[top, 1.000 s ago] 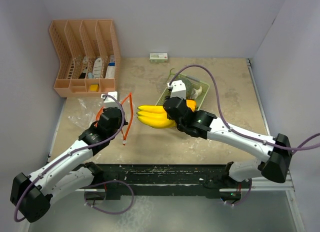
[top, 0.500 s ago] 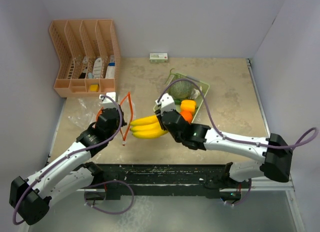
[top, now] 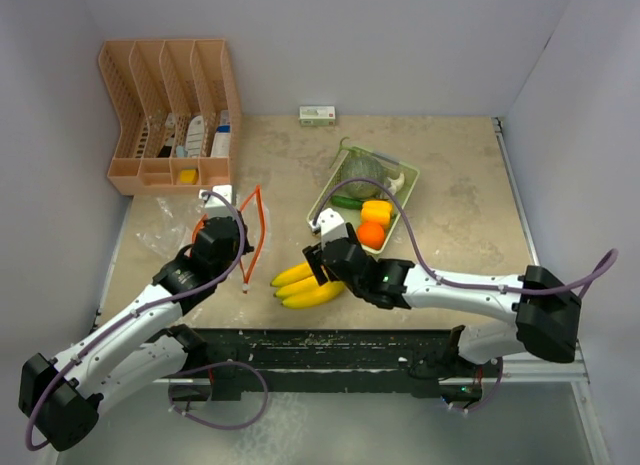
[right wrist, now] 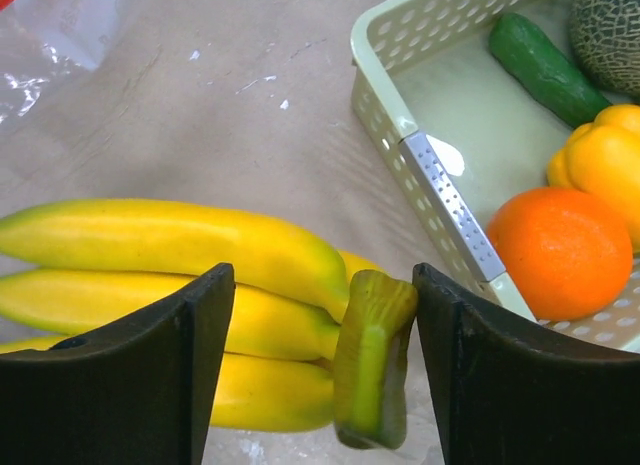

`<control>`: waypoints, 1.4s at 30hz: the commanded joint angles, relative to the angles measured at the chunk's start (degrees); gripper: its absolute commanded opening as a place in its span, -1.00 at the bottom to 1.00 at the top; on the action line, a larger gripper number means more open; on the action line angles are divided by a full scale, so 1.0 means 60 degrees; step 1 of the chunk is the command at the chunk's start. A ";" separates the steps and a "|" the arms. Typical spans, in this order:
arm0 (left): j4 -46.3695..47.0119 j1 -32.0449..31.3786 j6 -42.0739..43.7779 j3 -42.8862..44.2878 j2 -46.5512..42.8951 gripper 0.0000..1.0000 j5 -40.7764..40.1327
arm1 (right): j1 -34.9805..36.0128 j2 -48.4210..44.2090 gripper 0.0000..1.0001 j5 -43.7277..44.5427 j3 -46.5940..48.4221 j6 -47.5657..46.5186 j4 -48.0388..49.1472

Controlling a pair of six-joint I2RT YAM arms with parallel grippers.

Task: Place the food in the zip-top bag and seal the zipper
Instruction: Place the fake fruit at the center of the board, then pick up the fake fruit from the center of the board.

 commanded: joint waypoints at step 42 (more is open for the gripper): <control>-0.0005 0.0042 0.0102 0.0246 -0.0214 -1.00 0.0119 | -0.1607 -0.0150 -0.26 -0.1902 -0.0934 0.2330 -0.0424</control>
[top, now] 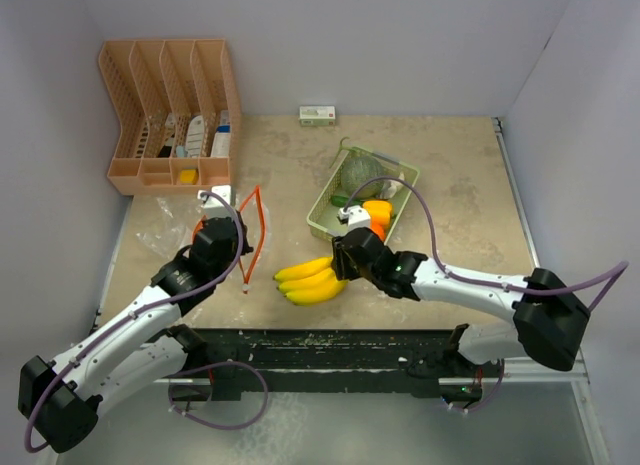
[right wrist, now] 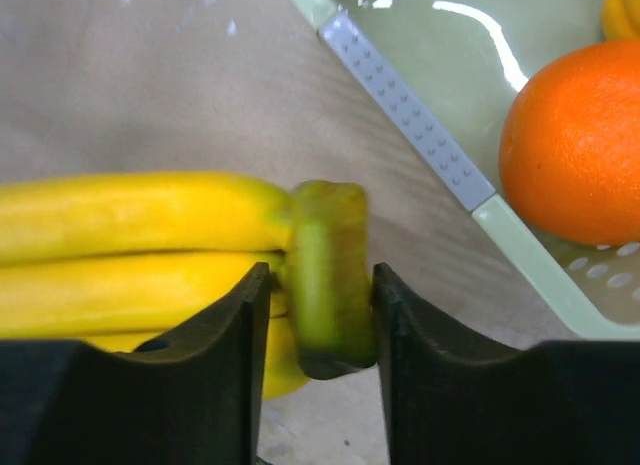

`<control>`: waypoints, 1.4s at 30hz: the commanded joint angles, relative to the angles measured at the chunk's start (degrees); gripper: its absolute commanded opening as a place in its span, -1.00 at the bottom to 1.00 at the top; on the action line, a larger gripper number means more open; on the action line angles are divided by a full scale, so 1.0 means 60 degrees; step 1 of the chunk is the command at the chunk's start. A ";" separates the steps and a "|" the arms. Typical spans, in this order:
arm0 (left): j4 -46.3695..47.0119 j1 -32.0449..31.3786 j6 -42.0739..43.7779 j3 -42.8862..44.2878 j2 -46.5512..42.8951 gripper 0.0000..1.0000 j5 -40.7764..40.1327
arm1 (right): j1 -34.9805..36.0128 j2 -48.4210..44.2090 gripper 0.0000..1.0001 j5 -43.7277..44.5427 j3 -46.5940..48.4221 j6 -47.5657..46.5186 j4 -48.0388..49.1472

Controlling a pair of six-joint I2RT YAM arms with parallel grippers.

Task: Place the food in the zip-top bag and seal the zipper
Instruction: Pick up the fake fruit from the center of the board.

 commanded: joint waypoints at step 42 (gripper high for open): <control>0.1059 0.0046 -0.0455 -0.0224 -0.0636 -1.00 0.1427 | -0.0063 -0.1117 -1.00 0.2011 0.0577 0.1419 0.5578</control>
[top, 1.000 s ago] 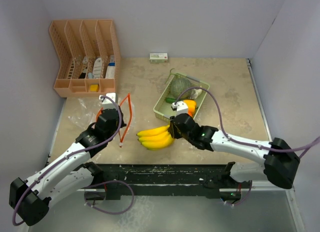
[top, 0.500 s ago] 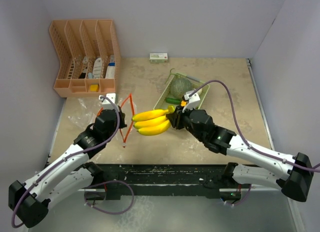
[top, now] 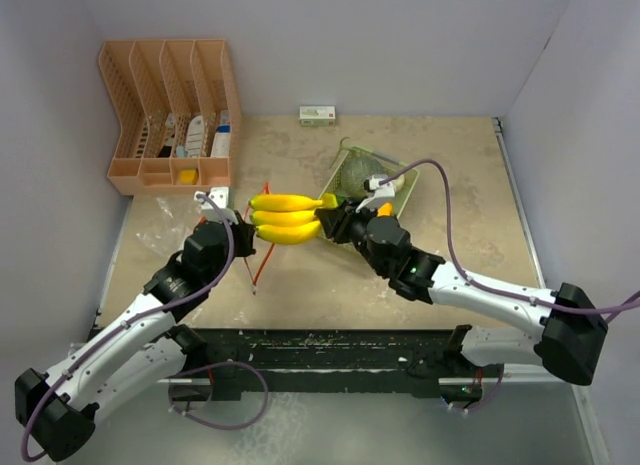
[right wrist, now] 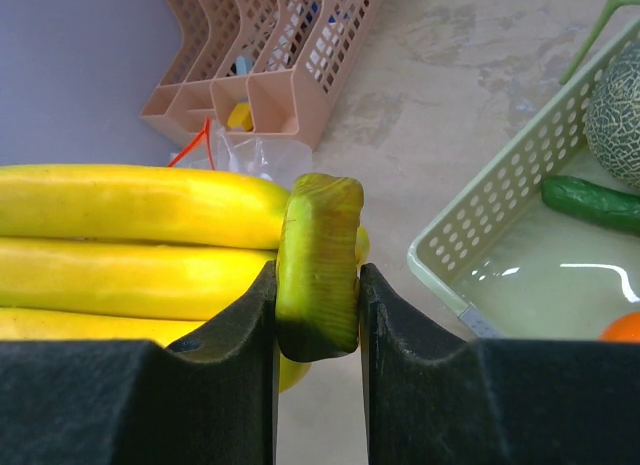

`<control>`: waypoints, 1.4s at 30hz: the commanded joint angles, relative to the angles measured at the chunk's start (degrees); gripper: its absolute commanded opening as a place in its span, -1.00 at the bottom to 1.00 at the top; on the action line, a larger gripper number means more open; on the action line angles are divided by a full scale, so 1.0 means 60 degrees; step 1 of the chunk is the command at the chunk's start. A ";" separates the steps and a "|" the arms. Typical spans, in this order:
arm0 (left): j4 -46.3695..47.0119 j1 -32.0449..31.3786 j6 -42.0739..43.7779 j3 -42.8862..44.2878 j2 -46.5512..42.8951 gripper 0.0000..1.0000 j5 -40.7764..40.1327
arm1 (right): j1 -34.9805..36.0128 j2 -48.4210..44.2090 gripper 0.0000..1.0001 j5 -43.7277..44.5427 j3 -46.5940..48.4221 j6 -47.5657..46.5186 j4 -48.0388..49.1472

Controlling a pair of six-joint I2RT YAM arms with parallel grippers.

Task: Place the food in the zip-top bag and seal the zipper
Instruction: Pick up the fake fruit from the center of the board, then place the fake fruit in the zipper food storage bag.

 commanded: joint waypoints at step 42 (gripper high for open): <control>0.0759 0.0039 0.0153 0.0309 0.0766 -1.00 -0.1649 | 0.1174 0.3469 -1.00 0.2165 0.1336 0.1600 -0.1820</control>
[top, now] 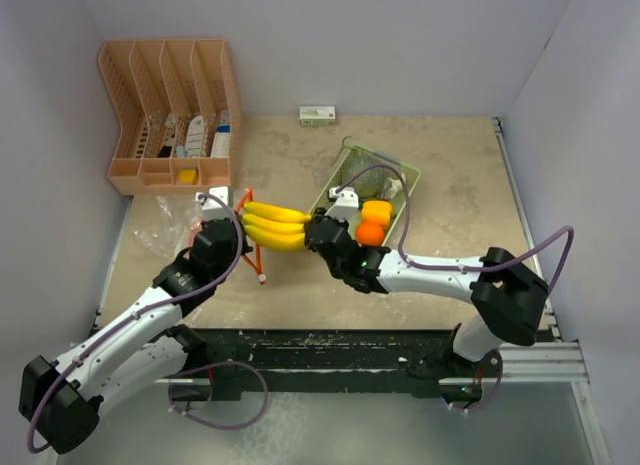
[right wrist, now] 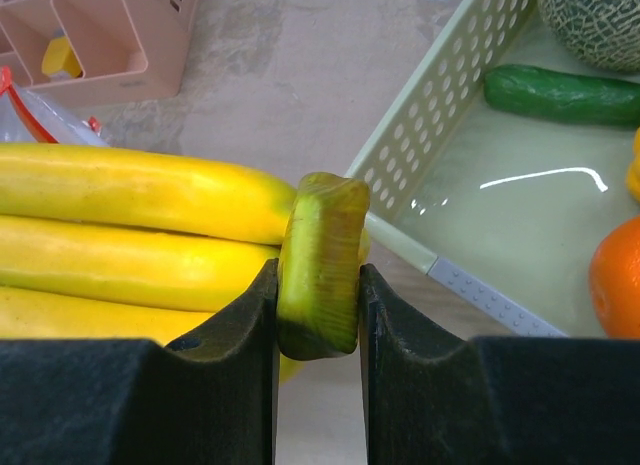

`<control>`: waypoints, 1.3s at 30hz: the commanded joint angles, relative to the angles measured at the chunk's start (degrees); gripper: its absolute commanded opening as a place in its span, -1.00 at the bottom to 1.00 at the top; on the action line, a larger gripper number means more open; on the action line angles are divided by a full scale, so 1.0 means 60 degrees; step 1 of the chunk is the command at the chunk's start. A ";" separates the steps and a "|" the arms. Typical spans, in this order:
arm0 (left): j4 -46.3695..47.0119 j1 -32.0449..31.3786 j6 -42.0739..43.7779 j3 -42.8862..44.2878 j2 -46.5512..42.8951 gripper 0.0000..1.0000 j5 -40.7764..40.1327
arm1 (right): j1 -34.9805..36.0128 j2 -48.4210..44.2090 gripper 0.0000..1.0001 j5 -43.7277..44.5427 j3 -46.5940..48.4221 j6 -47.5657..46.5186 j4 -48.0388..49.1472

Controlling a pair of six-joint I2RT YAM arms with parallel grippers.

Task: Place the food in the zip-top bag and seal the zipper
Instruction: Place the fake fruit in the zipper food storage bag.

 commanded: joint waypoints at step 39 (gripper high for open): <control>-0.0699 -0.0109 0.0502 0.2067 -0.0009 -1.00 0.0653 | 0.1212 0.2064 -1.00 0.2526 0.3688 -0.0650 -0.5168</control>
